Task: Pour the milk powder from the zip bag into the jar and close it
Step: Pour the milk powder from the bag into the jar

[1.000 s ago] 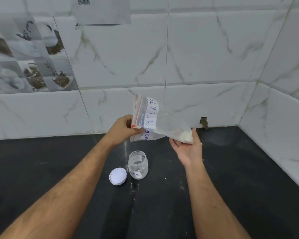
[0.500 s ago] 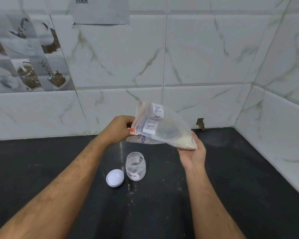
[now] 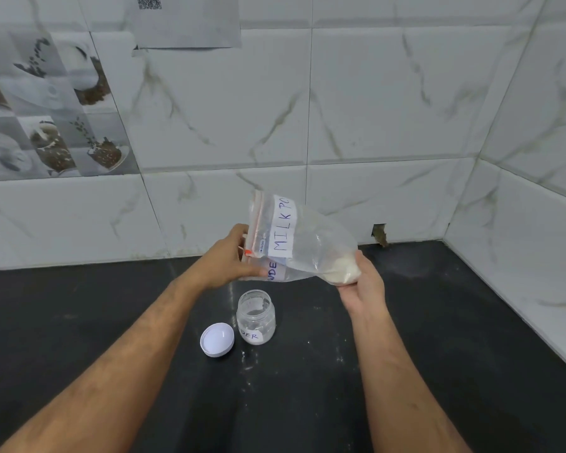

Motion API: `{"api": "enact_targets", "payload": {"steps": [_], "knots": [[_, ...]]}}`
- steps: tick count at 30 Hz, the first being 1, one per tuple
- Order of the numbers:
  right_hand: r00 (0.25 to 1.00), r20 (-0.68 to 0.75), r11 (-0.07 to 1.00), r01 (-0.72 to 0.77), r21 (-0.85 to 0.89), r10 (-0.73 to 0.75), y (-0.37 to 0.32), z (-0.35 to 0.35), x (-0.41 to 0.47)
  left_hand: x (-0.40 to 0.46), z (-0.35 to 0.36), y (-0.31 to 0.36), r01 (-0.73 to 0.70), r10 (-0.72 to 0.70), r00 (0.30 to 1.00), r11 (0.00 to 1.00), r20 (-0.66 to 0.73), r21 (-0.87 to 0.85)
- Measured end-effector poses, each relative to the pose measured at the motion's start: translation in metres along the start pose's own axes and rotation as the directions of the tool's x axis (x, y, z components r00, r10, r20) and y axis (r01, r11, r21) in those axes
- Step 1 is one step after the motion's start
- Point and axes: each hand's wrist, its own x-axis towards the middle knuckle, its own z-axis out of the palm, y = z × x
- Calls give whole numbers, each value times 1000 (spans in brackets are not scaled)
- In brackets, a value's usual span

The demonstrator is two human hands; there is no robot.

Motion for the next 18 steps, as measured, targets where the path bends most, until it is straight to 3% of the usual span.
{"api": "enact_targets", "payload": {"steps": [4,7,12,16,18], "knots": [[998,-57,999,13,31,-11,-6,5,4,-8,10,-5,-26,-1,991,980,-136,-197],[997,-68,999,25,39,-22,-8,7,6,-10,12,-7,-59,12,983,965,-181,-254],[999,-35,1000,10,6,-10,-14,8,9,-9,4,-4,-64,40,994,968,-100,-243],[995,-99,998,24,-65,-30,-27,6,16,-13,-12,1,-76,94,991,982,96,-175],[991,-123,996,49,-75,-58,-28,7,17,-12,-16,1,-95,114,987,983,115,-158]]}}
